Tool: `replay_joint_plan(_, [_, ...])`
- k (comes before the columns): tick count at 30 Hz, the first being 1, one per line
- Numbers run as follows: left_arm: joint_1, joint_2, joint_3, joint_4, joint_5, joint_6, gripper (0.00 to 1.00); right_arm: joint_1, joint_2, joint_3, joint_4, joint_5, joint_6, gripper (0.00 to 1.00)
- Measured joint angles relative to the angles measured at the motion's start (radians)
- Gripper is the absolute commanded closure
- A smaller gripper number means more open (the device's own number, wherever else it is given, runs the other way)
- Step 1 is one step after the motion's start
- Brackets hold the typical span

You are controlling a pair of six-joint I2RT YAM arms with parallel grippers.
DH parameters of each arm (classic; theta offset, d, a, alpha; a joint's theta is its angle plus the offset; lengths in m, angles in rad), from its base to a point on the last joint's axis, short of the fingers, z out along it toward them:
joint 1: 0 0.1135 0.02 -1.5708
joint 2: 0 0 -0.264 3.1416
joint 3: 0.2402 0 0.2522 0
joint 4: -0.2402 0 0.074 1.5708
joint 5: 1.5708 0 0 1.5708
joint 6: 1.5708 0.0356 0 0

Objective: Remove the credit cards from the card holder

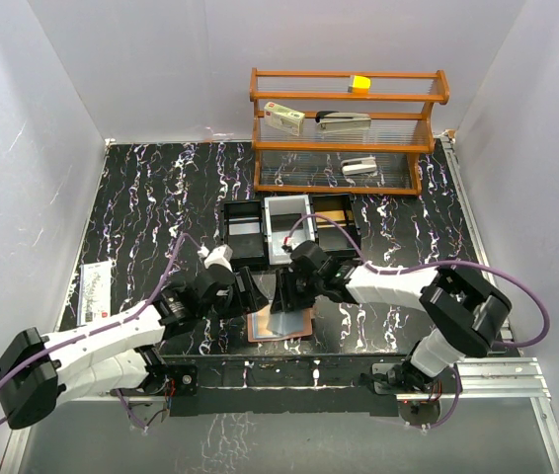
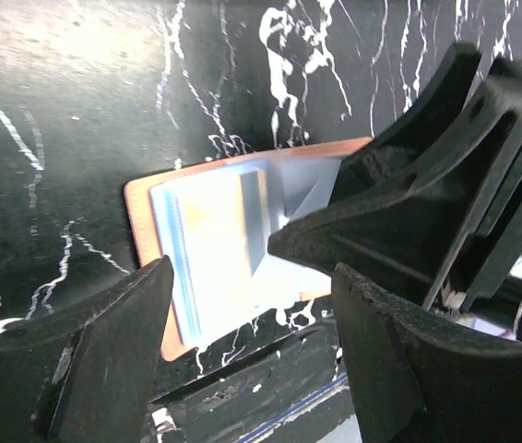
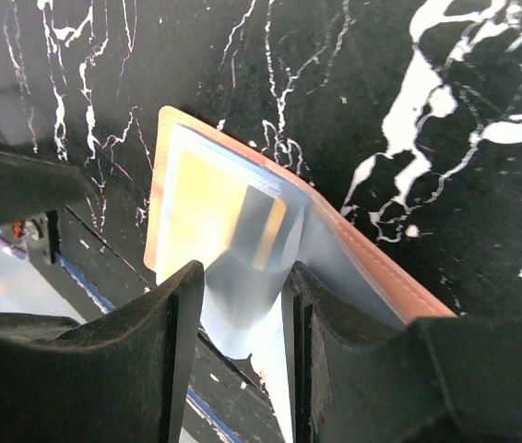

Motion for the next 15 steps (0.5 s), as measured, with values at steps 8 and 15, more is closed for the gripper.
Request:
replay_joint_plan(8, [0.0, 0.099, -0.026, 0.202, 0.166, 0.066, 0.31, -0.097, -0.029, -0.114, 0.151, -0.12, 0.068, 0.64])
replay_joint_plan(15, [0.0, 0.213, -0.058, 0.34, 0.269, 0.116, 0.31, -0.115, -0.029, -0.149, 0.222, -0.161, 0.102, 0.64])
